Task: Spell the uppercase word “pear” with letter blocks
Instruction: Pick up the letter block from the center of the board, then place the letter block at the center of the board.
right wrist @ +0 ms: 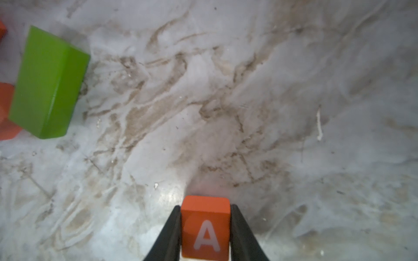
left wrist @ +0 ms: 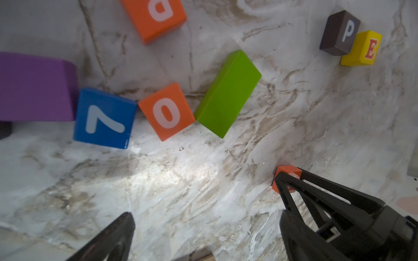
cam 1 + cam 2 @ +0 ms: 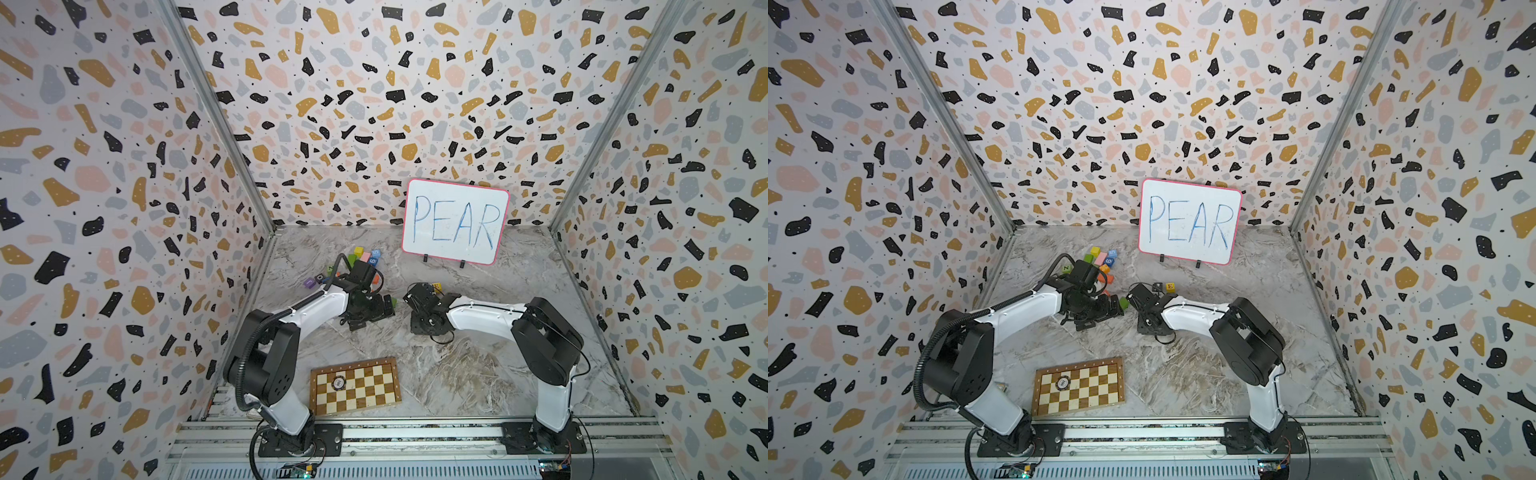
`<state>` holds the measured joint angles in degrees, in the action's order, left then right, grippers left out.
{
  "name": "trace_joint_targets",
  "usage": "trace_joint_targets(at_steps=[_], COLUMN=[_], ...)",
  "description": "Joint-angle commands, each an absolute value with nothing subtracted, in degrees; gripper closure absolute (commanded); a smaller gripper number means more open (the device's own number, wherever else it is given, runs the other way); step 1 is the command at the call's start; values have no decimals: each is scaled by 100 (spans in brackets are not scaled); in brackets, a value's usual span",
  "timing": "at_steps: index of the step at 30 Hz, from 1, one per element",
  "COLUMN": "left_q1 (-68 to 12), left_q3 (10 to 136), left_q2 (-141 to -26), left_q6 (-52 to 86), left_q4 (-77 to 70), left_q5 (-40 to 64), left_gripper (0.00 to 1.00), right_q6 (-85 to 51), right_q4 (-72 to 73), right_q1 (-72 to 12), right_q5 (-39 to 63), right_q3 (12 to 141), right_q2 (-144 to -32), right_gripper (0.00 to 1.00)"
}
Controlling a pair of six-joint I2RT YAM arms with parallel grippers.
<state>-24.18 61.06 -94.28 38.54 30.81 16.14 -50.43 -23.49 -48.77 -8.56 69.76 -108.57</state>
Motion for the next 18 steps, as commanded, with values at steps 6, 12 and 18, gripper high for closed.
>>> trace_joint_targets(at_steps=[6,12,18], left_q1=[-2764,-2949,-2946], left_q3=[6441,6831,7284], left_q2=[-9478,-9951,-10173], left_q6=[3786,3711,3532], left_q4=[2944,2780,2889], left_q5=[2029,2333,2461], left_gripper=[2,3,3], right_q6=[-4236,-3588,-3060], right_q4=[-2087,-1953,-1941], right_q1=[-4019,-3068,-2616], right_q5=[-912,-766,-817], right_q3=[6268,6193,6859], right_q2=[-9849,-9848,-10502], right_gripper=[70,70,70])
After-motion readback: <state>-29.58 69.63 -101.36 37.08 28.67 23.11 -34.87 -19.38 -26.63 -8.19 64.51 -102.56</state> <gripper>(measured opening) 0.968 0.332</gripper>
